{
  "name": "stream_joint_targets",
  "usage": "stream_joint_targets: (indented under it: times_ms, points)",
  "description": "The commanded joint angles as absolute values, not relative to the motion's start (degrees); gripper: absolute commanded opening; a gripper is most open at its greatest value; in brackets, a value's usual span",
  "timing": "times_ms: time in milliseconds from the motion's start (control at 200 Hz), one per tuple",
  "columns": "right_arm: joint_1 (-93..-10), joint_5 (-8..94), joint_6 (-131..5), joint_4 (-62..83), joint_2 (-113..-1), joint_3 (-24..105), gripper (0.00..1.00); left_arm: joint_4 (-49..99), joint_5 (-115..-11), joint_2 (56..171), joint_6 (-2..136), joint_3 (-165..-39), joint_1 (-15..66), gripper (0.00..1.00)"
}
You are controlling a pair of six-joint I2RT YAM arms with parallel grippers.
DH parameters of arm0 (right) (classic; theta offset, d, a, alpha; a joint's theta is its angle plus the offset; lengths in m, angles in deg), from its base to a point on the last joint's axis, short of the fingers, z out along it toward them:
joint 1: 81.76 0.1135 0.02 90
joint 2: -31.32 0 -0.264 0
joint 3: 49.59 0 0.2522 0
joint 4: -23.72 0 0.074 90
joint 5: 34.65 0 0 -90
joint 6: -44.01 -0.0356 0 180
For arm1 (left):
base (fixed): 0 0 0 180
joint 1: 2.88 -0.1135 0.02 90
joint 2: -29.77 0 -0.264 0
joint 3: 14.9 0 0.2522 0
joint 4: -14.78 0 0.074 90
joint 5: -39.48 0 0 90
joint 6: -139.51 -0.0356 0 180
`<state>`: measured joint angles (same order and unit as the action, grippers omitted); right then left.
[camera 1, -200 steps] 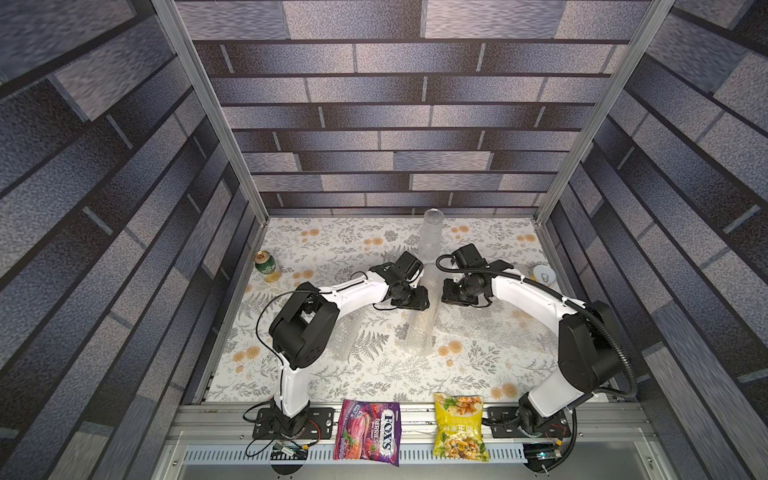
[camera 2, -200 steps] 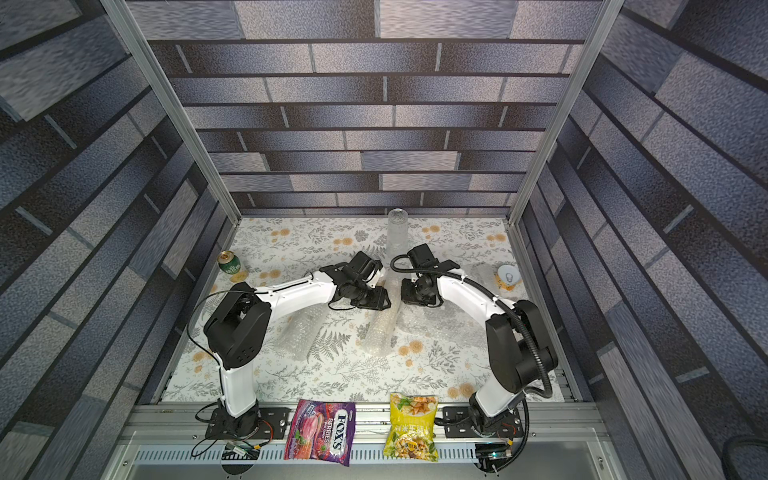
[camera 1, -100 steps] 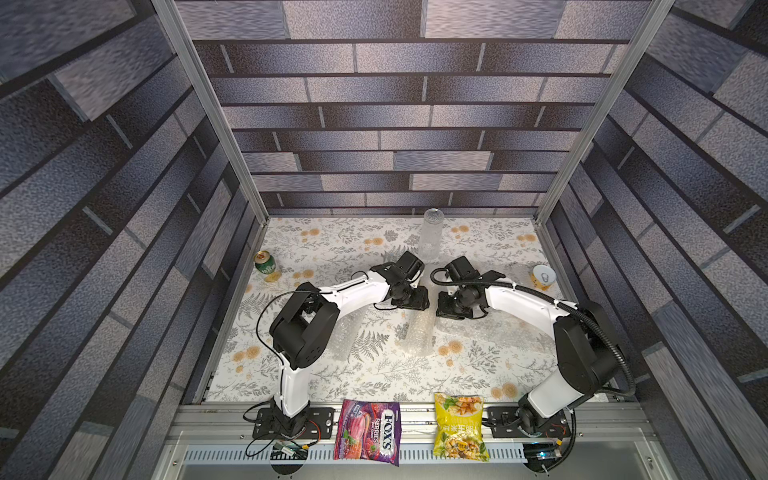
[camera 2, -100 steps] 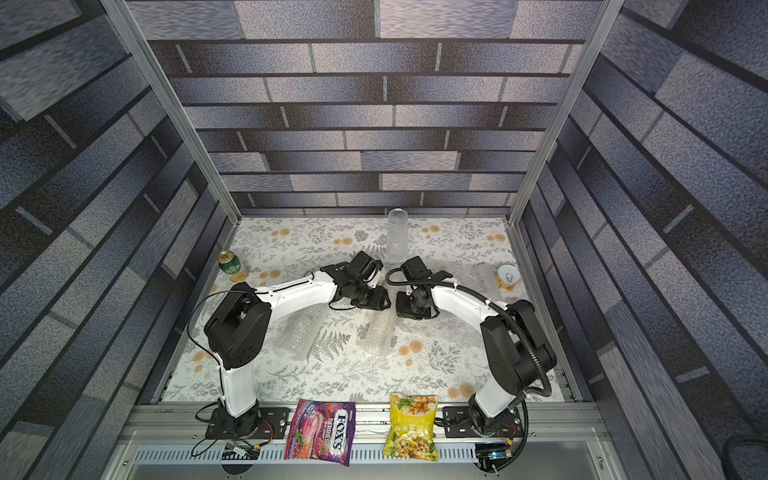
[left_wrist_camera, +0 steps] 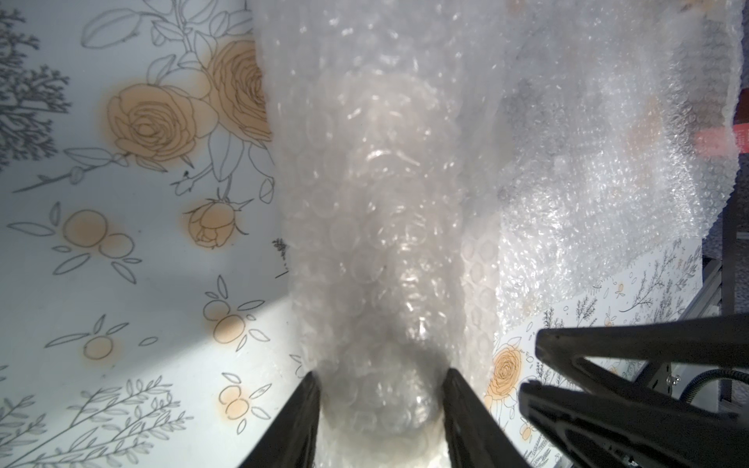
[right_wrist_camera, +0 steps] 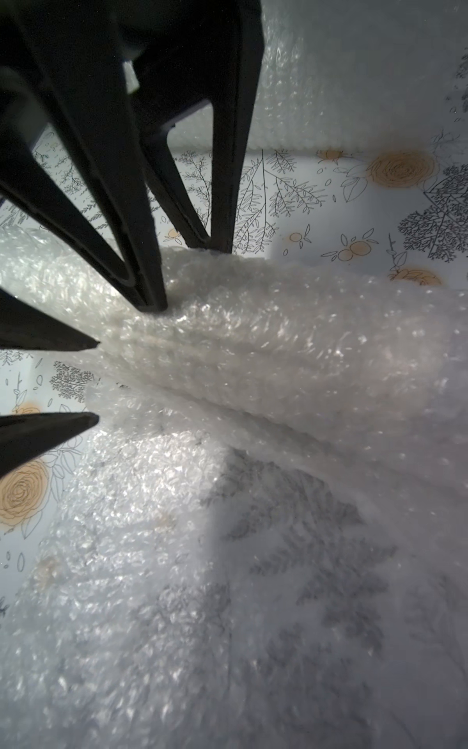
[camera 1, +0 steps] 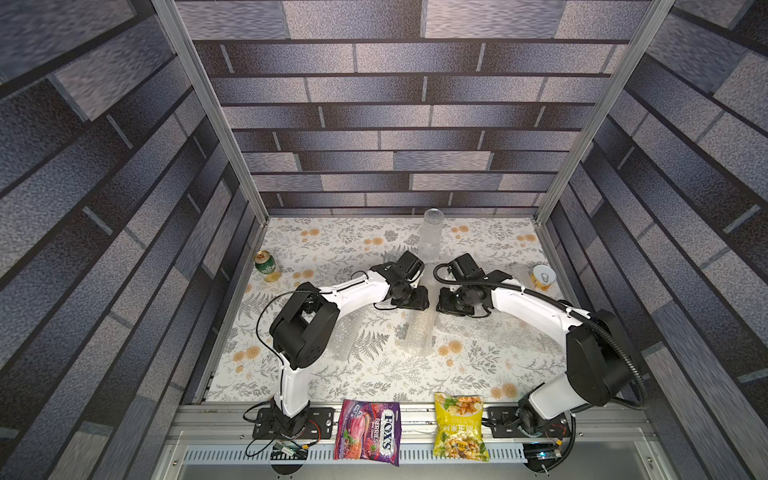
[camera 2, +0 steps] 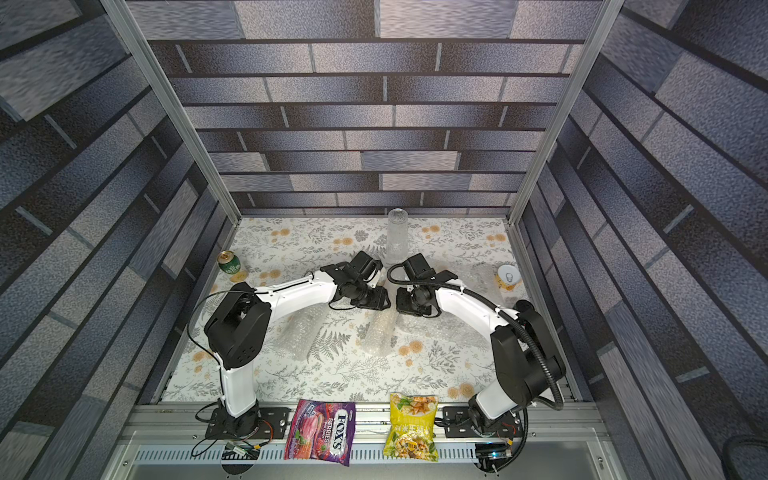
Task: Unwrap the vase from the bubble wrap
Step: Unwrap the bubble wrap at the center of the board.
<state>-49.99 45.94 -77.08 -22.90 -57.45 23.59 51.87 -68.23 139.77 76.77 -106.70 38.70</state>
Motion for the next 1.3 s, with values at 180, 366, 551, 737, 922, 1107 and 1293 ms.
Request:
stream_joint_targets:
  times_ms: [180, 366, 551, 737, 922, 1107, 1293]
  points:
    - [-49.2, 46.6, -77.8, -21.4, -60.6, 27.1, 0.28, 56.2, -66.0, 141.7, 75.3, -106.6, 38.9, 0.50]
    - [-49.2, 46.4, -77.5, -21.4, -62.4, 28.1, 0.28, 56.1, -66.1, 141.9, 75.3, -106.6, 38.9, 0.50]
    - [-48.9, 45.7, -77.4, -22.2, -63.6, 27.4, 0.28, 56.0, -66.2, 142.1, 75.4, -106.7, 39.0, 0.50]
    - [-48.8, 46.0, -77.4, -23.0, -62.1, 25.8, 0.28, 56.0, -66.1, 142.1, 75.3, -106.7, 38.9, 0.50]
    - [-48.7, 45.7, -77.5, -23.8, -62.2, 23.2, 0.28, 56.0, -66.1, 142.0, 75.4, -106.8, 38.9, 0.50]
    - [-48.7, 46.4, -77.4, -23.9, -62.0, 22.2, 0.27, 55.9, -65.9, 141.8, 75.4, -106.5, 38.9, 0.50]
    - [-48.7, 46.9, -77.6, -22.8, -62.9, 23.2, 0.18, 56.2, -66.0, 141.8, 75.3, -106.8, 38.9, 0.50]
